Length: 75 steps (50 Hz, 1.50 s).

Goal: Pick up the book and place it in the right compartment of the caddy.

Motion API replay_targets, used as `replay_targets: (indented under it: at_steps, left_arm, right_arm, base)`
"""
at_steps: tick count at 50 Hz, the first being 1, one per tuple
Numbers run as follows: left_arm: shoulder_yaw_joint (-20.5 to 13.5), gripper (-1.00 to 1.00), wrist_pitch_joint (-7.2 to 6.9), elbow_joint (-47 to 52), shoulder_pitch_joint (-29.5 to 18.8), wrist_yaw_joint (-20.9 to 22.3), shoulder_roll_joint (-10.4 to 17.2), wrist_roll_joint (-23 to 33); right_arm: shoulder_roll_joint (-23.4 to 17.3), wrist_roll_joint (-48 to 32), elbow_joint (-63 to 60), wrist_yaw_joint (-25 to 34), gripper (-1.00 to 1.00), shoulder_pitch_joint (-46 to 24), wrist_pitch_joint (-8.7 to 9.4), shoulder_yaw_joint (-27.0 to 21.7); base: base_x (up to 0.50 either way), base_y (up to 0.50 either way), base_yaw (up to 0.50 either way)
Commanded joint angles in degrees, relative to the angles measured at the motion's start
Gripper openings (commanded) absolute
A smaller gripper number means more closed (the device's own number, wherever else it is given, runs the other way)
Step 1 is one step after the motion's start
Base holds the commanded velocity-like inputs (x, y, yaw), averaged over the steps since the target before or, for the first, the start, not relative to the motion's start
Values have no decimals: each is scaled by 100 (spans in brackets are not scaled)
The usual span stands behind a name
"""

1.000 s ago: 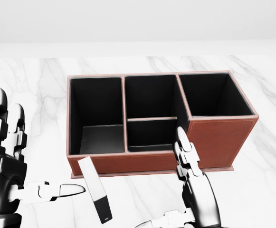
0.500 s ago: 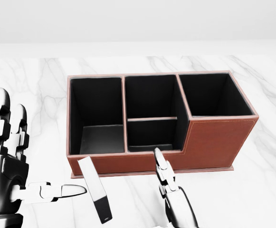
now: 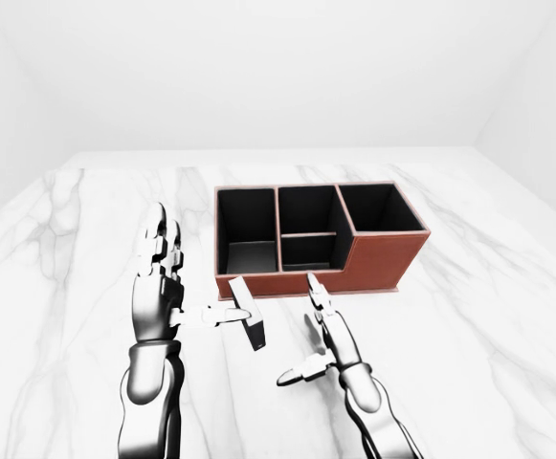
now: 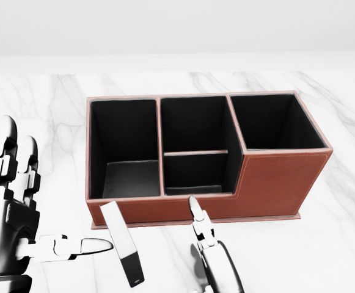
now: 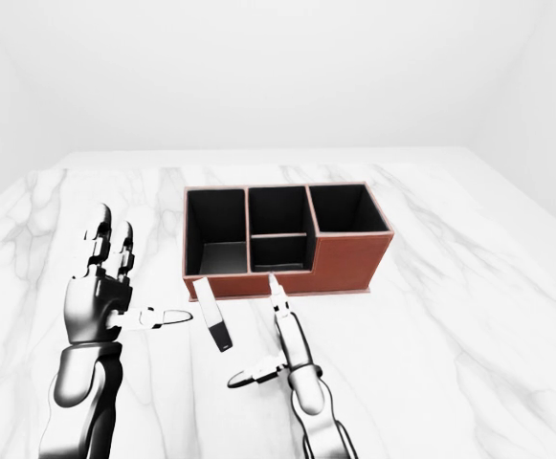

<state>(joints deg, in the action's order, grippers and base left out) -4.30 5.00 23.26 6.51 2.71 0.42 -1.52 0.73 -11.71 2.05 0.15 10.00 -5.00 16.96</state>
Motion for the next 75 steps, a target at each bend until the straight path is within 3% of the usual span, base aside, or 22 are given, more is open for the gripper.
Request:
replay_targets:
  at_steps: [1, 19, 26, 75]
  left_arm:
    - [31, 100, 0, -39, 55, 67, -4, -32]
    - [27, 100, 0, -75, 66, 67, -2, -18]
    - [-3, 100, 0, -14, 32, 55, 5, -24]
    - [28, 100, 0, -123, 51, 63, 0, 2]
  right_arm:
    - [92, -64, 530, 9, 100, -340, 0, -250]
    - [195, -347, 836, -69, 100, -459, 0, -278]
    - [220, -569, 742, -160, 100, -408, 0, -71]
    - [484, -626, 546, -229, 100, -701, 0, 374]
  base:
    - [0, 0, 0]
    - [0, 0, 0]
    - [0, 0, 0]
    - [0, 0, 0]
